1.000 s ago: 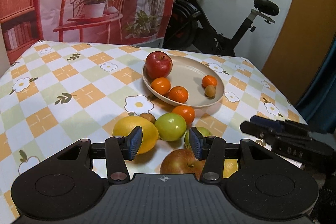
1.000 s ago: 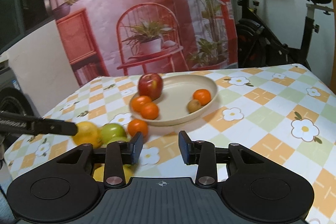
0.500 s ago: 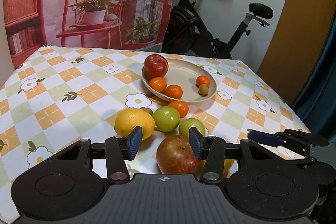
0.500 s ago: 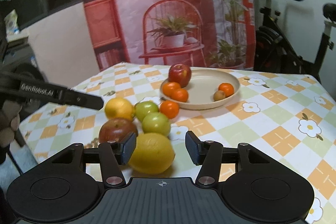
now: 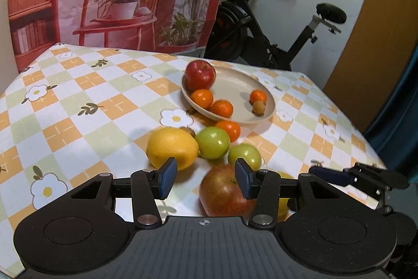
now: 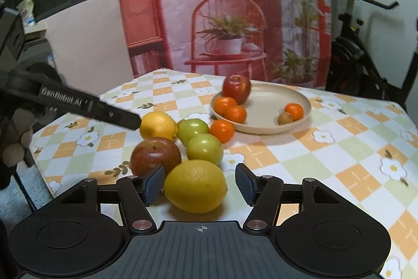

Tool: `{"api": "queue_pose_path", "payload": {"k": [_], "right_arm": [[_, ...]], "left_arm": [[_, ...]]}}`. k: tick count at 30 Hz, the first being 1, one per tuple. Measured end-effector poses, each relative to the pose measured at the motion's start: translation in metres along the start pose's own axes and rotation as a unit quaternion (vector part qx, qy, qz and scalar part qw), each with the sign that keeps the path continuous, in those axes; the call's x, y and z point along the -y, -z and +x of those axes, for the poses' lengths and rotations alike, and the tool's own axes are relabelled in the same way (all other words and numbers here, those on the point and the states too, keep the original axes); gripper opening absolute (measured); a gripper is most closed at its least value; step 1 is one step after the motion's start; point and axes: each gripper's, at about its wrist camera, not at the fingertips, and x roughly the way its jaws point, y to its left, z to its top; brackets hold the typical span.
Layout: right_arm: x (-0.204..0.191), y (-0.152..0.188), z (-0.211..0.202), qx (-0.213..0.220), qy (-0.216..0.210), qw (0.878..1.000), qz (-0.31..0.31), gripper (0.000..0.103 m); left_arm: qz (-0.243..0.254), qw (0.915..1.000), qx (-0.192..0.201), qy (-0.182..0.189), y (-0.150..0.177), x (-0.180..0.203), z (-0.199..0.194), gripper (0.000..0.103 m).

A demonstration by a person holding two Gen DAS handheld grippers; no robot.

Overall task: Organize fruits
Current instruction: 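Move both grippers toward the large dark red apple beside the lemon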

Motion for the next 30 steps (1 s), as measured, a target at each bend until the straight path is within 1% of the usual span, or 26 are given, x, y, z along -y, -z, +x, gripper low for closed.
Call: {"api": "queue_pose_path", "payload": {"k": [3,6,9,13,15,16,17,21,24,26,28,30], "right_arm": [[-0.003,-0.009,0.006,-0.008,-0.018,1.000,-0.012,0.058],[-0.008,-0.013,0.012,-0.021,-0.025,0.999,-0.024,0.059],[-0.010,-0.010,0.016,-0.033,-0.020,0.999,-0.024,0.059],[-0.010,-0.008,0.018,-0.037,-0.018,0.999,-0.019,0.059],[-0.015,-0.010,0.019,-0.038,-0.018,0.998,-0.039,0.061],[-0.017,-0.011,0.020,-0.039,-0.019,0.998,-0.046,0.065],[-0.018,-0.012,0.022,-0.040,-0.022,0.998,-0.051,0.066],[-0.023,-0.022,0.030,-0.043,-0.031,0.996,-0.065,0.066],[-0.026,-0.033,0.036,-0.045,-0.054,0.995,-0.071,0.066],[-0.029,-0.040,0.045,-0.061,-0.072,0.992,-0.078,0.063],[-0.030,-0.045,0.054,-0.087,-0.087,0.989,-0.078,0.060],[-0.030,-0.047,0.063,-0.109,-0.089,0.987,-0.078,0.060]], "left_arm": [[-0.021,0.9997,0.000,0.015,-0.012,-0.014,-0.003,0.051],[-0.020,0.9997,-0.003,0.015,-0.018,-0.019,-0.002,0.051],[-0.027,0.9994,-0.009,0.021,-0.015,-0.022,0.001,0.051],[-0.028,0.9988,-0.026,0.029,-0.005,-0.020,0.011,0.051],[-0.034,0.9982,-0.034,0.036,-0.004,-0.022,0.015,0.051],[-0.037,0.9979,-0.036,0.040,-0.004,-0.023,0.017,0.051],[-0.040,0.9974,-0.040,0.045,-0.004,-0.024,0.019,0.051],[-0.056,0.9951,-0.058,0.058,-0.003,-0.029,0.028,0.051],[-0.069,0.9936,-0.062,0.064,-0.006,-0.035,0.031,0.050],[-0.078,0.9927,-0.060,0.070,-0.009,-0.039,0.031,0.050],[-0.083,0.9920,-0.058,0.076,-0.012,-0.041,0.031,0.050],[-0.083,0.9915,-0.060,0.080,-0.014,-0.041,0.032,0.050]]}}
